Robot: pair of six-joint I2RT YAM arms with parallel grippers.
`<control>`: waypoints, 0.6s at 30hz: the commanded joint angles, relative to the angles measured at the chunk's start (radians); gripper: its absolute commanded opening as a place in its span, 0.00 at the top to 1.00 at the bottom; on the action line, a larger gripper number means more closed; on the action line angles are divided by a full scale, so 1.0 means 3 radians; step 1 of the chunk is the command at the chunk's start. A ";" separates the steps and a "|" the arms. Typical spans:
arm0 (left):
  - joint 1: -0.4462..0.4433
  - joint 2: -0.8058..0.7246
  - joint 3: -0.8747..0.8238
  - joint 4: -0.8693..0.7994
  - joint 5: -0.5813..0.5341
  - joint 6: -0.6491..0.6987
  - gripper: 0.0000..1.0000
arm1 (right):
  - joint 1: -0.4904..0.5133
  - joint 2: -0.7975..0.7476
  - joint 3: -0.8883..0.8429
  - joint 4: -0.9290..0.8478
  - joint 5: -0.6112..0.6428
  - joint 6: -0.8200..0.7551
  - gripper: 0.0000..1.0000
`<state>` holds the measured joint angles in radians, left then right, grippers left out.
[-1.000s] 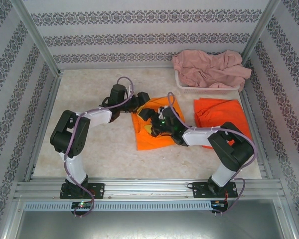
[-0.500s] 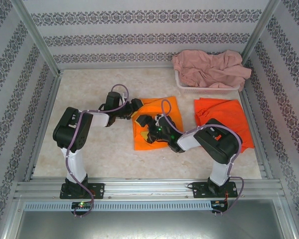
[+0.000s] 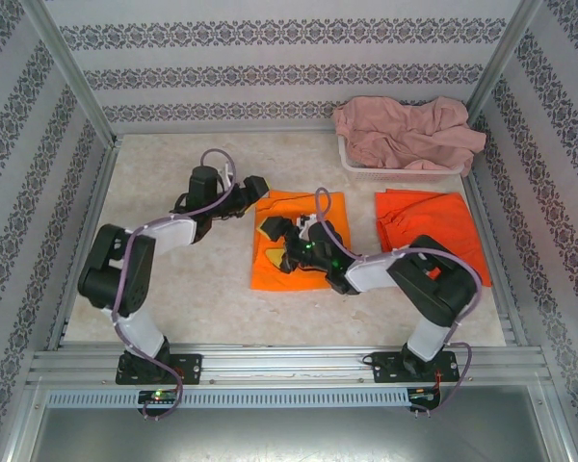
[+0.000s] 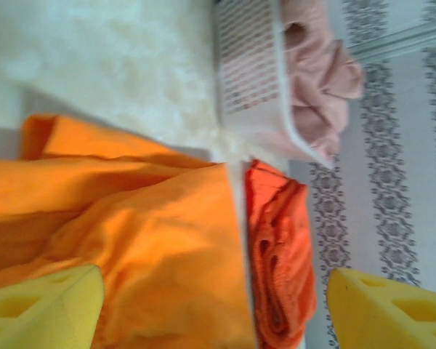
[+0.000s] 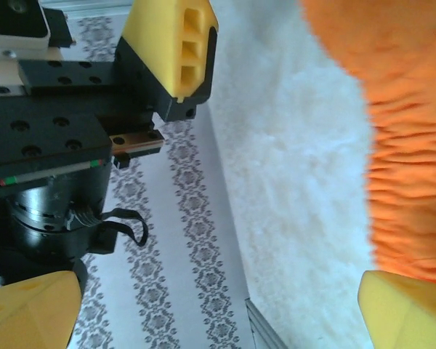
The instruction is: Fold and stack the shorts
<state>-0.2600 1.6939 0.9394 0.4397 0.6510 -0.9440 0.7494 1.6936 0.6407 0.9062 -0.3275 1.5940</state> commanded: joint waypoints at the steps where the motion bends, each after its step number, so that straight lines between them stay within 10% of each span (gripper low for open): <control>1: -0.0014 -0.0277 -0.0120 -0.0164 0.0008 0.0127 0.18 | -0.0141 -0.0419 0.0038 -0.0303 -0.0057 -0.0343 0.02; 18: -0.0617 -0.0488 -0.0715 0.0125 -0.0254 -0.0106 0.16 | -0.1150 -0.1369 -0.0730 -0.1251 -0.0409 -0.0808 0.02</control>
<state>-0.4202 1.5345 0.7540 0.4232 0.6052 -0.9516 0.4164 1.2972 0.4622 0.5632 -0.4030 1.3857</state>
